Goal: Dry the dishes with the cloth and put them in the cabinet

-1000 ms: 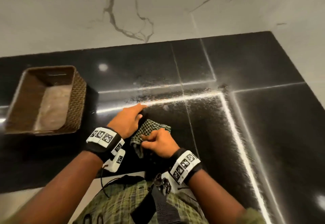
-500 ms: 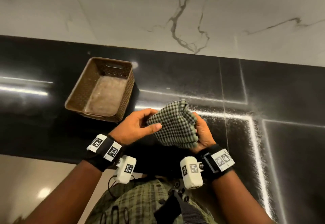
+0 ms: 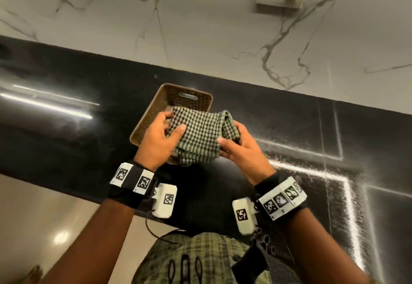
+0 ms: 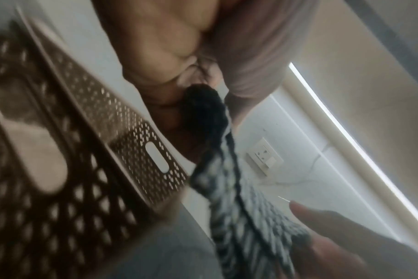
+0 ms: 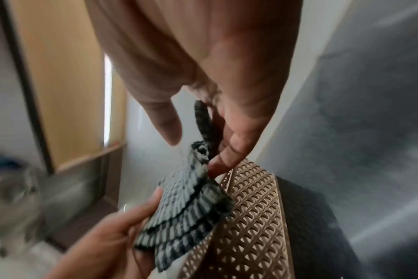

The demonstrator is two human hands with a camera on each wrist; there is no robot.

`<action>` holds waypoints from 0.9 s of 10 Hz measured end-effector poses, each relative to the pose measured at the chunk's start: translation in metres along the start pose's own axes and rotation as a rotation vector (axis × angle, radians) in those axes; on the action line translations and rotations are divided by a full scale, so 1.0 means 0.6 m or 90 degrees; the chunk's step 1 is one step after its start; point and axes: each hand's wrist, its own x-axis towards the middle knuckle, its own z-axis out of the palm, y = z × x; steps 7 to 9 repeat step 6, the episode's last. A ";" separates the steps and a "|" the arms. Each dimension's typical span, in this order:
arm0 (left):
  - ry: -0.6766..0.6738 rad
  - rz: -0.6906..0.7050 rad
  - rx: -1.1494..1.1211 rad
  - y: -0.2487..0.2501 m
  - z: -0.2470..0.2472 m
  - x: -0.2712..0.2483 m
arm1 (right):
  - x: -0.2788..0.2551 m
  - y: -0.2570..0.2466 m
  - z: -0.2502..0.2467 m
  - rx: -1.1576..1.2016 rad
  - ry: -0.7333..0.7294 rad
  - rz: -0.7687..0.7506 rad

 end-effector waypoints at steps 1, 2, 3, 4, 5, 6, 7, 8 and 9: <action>0.030 0.046 0.136 -0.023 -0.048 0.026 | 0.040 0.002 0.051 -0.248 -0.018 -0.062; 0.068 0.036 0.212 -0.039 -0.073 0.047 | 0.081 0.010 0.092 -0.395 -0.042 -0.078; 0.048 0.020 0.286 -0.047 -0.072 0.053 | 0.100 0.011 0.122 -0.516 -0.055 -0.086; 0.036 0.007 0.322 -0.059 -0.066 0.058 | 0.112 0.024 0.136 -0.583 -0.076 -0.060; 0.043 0.015 0.339 -0.072 -0.064 0.063 | 0.109 0.029 0.135 -0.630 -0.098 -0.022; 0.054 0.044 0.366 -0.075 -0.062 0.071 | 0.109 0.031 0.132 -0.599 -0.076 -0.019; 0.054 0.044 0.366 -0.075 -0.062 0.071 | 0.109 0.031 0.132 -0.599 -0.076 -0.019; 0.054 0.044 0.366 -0.075 -0.062 0.071 | 0.109 0.031 0.132 -0.599 -0.076 -0.019; 0.054 0.044 0.366 -0.075 -0.062 0.071 | 0.109 0.031 0.132 -0.599 -0.076 -0.019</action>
